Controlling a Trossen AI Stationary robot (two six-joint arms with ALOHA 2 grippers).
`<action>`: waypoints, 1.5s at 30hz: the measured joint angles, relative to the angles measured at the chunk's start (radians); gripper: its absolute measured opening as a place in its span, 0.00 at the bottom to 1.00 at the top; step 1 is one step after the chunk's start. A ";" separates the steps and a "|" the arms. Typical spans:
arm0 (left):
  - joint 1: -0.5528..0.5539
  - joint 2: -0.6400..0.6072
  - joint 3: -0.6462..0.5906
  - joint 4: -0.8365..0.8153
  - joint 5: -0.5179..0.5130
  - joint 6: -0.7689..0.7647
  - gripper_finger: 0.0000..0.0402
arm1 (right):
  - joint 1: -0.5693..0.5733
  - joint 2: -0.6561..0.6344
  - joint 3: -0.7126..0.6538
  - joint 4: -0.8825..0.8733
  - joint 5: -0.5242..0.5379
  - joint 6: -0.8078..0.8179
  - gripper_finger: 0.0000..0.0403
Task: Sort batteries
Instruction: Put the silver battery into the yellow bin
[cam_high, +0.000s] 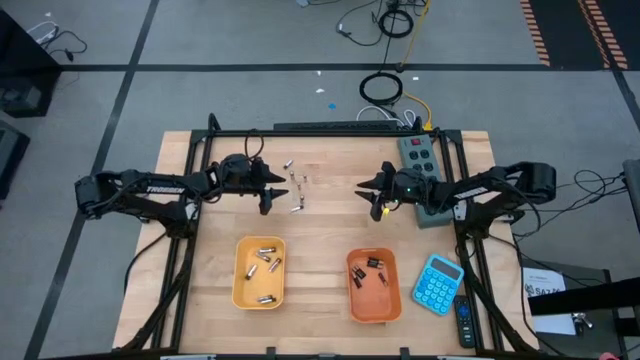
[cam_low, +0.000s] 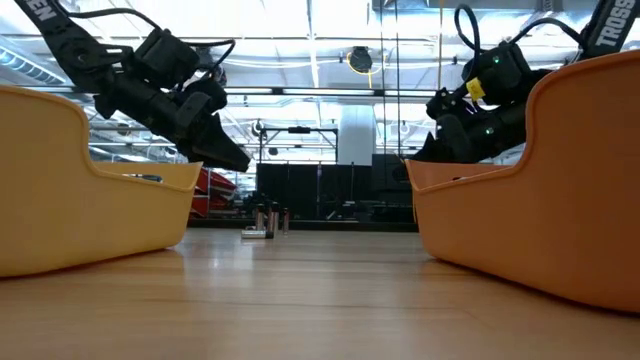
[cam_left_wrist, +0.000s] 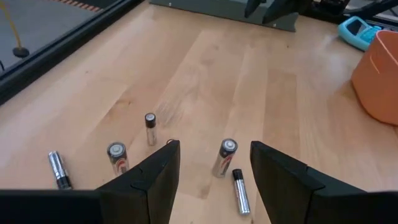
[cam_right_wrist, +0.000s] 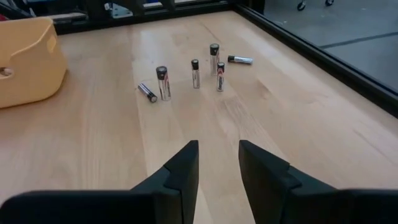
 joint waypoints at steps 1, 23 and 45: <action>0.004 0.000 0.000 -0.002 0.000 0.000 0.51 | -0.004 0.000 0.000 0.002 -0.010 0.000 0.26; 0.043 0.217 0.000 0.113 -0.153 0.296 0.51 | -0.033 0.000 0.001 0.002 -0.046 -0.019 0.26; 0.166 0.530 0.081 0.355 0.002 0.224 0.51 | -0.033 0.000 0.001 0.002 -0.046 -0.025 0.26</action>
